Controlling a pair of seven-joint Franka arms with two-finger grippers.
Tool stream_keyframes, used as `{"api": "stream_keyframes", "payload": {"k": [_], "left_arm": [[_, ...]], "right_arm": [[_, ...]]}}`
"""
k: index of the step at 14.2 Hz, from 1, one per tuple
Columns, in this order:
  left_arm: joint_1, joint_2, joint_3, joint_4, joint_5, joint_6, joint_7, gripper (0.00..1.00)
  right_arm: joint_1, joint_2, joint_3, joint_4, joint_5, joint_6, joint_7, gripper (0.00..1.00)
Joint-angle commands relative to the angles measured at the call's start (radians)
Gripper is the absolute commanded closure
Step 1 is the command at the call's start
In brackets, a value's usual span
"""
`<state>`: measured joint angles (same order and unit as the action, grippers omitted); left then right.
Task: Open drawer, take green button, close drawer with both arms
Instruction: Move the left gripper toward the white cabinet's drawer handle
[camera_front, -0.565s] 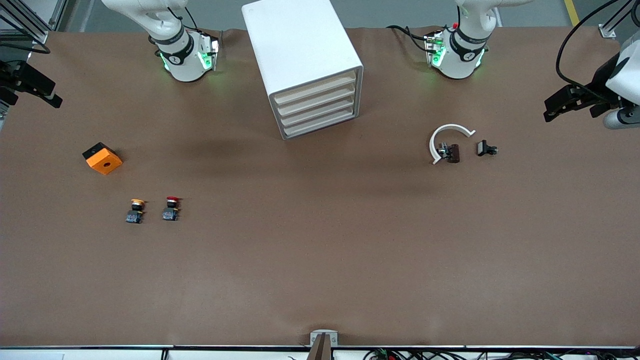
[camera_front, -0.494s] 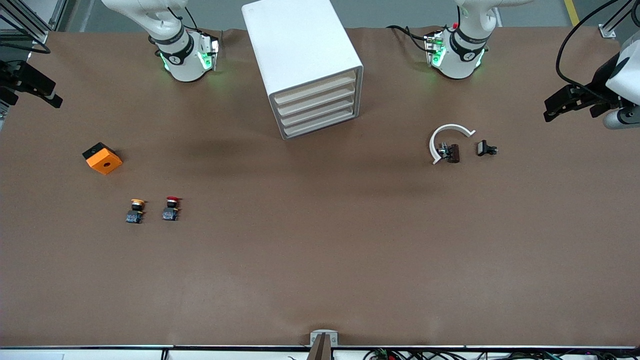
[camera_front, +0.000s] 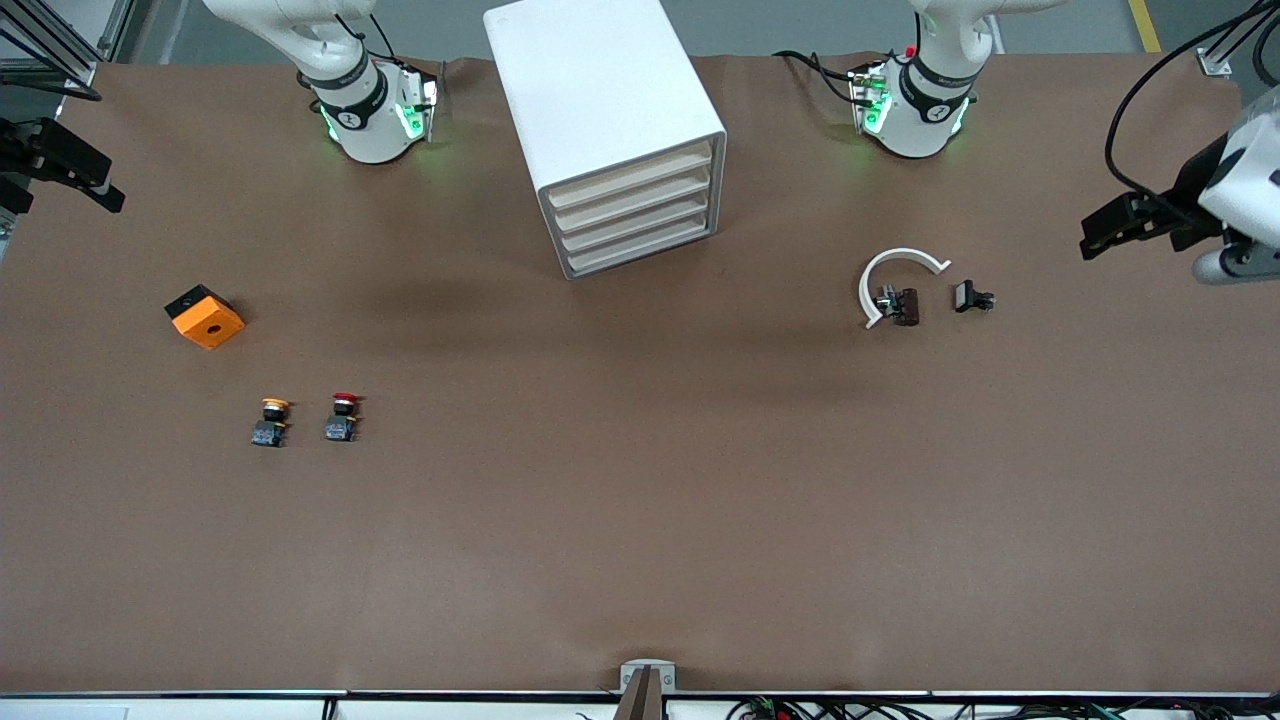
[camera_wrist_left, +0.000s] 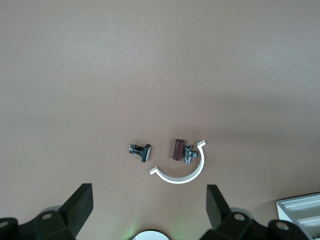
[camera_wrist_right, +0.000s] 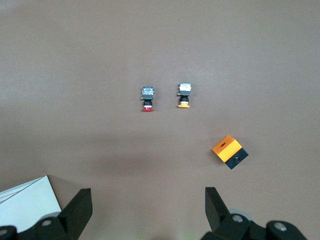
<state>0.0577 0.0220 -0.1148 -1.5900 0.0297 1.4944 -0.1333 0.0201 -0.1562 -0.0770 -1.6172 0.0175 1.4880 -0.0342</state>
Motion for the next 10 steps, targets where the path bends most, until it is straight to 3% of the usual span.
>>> {"api": "stream_keyframes", "payload": {"k": [1,10], "left_arm": [[-0.013,0.091,-0.012,0.036,0.002,0.004,-0.096,0.00],[-0.289,0.403,-0.037,0.042,-0.004,0.020,-0.973,0.00]], "right_arm": [[-0.019,-0.009,0.009,0.006,-0.004,-0.012,-0.016,0.00],[-0.019,0.018,0.011,0.046,-0.007,-0.009,-0.015,0.00]]}}
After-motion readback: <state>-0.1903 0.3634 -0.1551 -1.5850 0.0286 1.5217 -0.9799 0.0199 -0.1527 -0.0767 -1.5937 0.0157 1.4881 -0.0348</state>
